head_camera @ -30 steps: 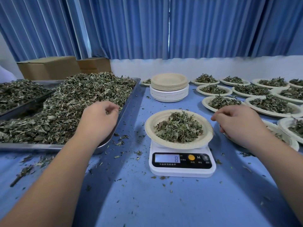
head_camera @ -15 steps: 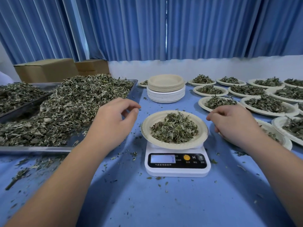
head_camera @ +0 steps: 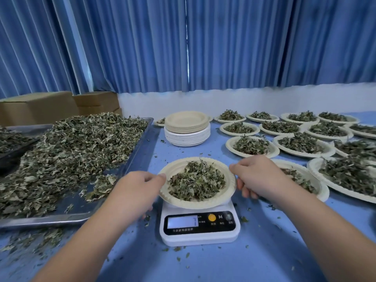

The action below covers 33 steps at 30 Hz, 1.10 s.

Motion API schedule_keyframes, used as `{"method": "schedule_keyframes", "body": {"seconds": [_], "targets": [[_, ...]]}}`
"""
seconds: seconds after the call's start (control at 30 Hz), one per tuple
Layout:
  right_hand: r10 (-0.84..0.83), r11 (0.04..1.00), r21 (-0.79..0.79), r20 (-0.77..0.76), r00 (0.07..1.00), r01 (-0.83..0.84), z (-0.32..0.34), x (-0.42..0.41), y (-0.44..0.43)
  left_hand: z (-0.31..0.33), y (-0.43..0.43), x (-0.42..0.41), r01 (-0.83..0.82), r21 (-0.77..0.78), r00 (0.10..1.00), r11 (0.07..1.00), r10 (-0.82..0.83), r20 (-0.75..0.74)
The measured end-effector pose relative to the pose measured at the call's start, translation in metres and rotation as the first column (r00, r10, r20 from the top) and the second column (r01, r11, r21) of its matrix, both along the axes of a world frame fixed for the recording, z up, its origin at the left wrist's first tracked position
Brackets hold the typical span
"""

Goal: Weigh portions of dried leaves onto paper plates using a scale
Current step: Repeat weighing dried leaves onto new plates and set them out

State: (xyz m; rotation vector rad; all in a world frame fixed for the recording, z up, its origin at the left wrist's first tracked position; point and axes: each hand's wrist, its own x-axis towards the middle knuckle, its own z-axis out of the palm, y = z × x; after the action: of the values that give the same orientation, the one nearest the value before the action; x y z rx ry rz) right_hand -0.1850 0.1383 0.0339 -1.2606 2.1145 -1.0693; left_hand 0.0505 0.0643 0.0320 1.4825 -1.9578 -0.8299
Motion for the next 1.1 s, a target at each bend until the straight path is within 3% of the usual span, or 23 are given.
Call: {"method": "schedule_keyframes", "body": {"seconds": [0.13, 0.33, 0.6, 0.73, 0.9, 1.1], "targets": [[-0.008, 0.997, -0.072, 0.188, 0.982, 0.022, 0.007, 0.001, 0.004, 0.001, -0.003, 0.0, 0.04, 0.178, 0.944, 0.983, 0.021, -0.328], [0.015, 0.976, -0.204, 0.4, 0.916, 0.074, 0.019, -0.004, 0.009, 0.011, 0.006, -0.008, 0.29, 0.267, 0.686, 0.919, -0.005, -0.727], [-0.076, 0.967, -0.193, 0.408, 0.91, 0.167, 0.033, -0.029, 0.024, 0.026, 0.02, -0.047, 0.455, 0.255, 0.558, 0.853, -0.05, -0.828], [-0.138, 0.956, -0.195, 0.359, 0.923, 0.219, 0.054, -0.062, 0.042, 0.04, 0.027, -0.086, 0.559, 0.272, 0.479, 0.784, -0.037, -0.877], [-0.264, 0.921, -0.175, 0.378, 0.887, 0.348, 0.07, -0.108, 0.058, 0.047, 0.042, -0.134, 0.579, 0.276, 0.387, 0.767, 0.039, -0.921], [-0.419, 0.855, -0.097, 0.449, 0.789, 0.509, 0.053, -0.154, 0.061, 0.027, 0.048, -0.144, 0.563, 0.262, 0.43, 0.783, -0.007, -0.903]]}}
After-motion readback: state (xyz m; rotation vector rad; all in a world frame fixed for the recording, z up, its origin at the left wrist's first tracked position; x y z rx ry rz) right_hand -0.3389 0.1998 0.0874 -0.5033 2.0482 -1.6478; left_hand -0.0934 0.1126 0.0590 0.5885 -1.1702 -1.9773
